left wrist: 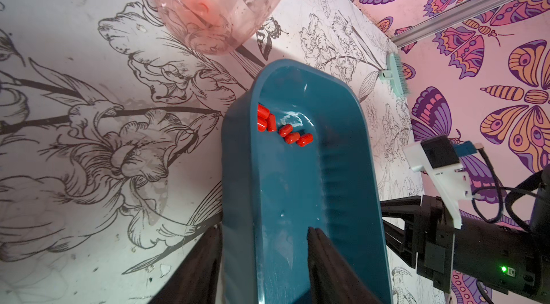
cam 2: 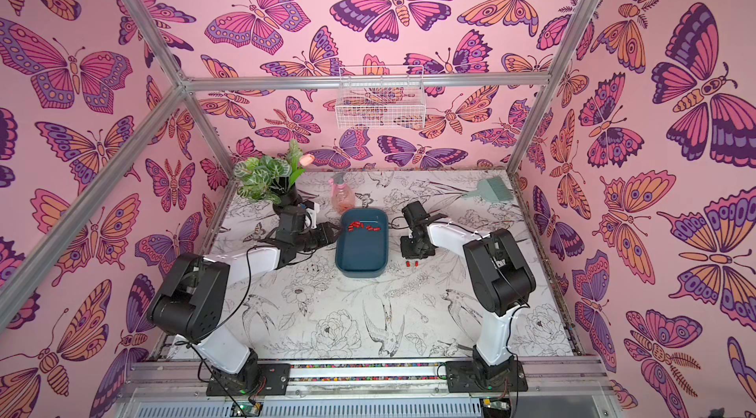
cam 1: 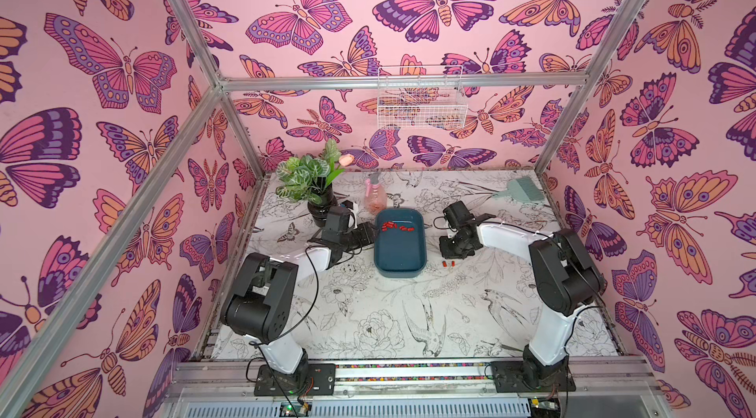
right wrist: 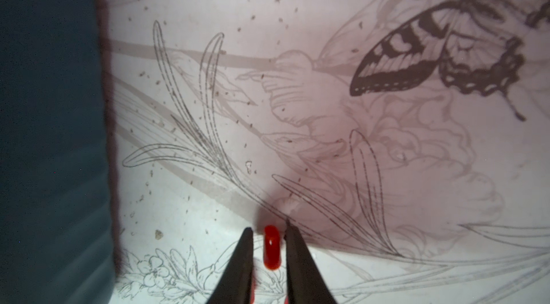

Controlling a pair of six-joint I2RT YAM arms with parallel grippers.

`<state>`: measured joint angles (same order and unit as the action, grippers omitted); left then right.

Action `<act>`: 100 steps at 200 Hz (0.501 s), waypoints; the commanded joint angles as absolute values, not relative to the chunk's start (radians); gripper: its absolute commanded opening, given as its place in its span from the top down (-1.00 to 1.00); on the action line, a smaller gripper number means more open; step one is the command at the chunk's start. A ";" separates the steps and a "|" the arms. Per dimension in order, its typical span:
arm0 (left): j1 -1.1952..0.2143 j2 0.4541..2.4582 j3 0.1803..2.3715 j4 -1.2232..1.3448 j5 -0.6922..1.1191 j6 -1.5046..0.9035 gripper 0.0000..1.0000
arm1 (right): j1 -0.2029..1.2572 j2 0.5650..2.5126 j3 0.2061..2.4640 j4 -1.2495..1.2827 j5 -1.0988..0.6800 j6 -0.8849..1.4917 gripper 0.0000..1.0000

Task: Take the screw protection sleeves out of the storage box
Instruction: Place the screw protection sleeve at the center of the board.

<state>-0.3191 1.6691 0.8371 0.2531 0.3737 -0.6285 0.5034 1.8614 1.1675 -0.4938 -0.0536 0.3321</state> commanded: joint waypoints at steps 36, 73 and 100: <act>-0.313 1.687 0.848 0.249 0.390 -0.615 -0.03 | 0.500 1.725 1.191 -0.532 -0.043 0.331 0.36; -0.314 1.689 0.850 0.248 0.388 -0.615 -0.03 | 0.535 1.633 1.251 -0.549 -0.027 0.318 0.35; -0.314 1.690 0.853 0.249 0.389 -0.616 -0.03 | 0.565 1.653 1.342 -0.558 -0.042 0.300 0.35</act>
<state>-0.3191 1.6722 0.8371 0.2535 0.3740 -0.6285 0.5339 1.6417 1.2625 -0.5331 -0.0452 0.3290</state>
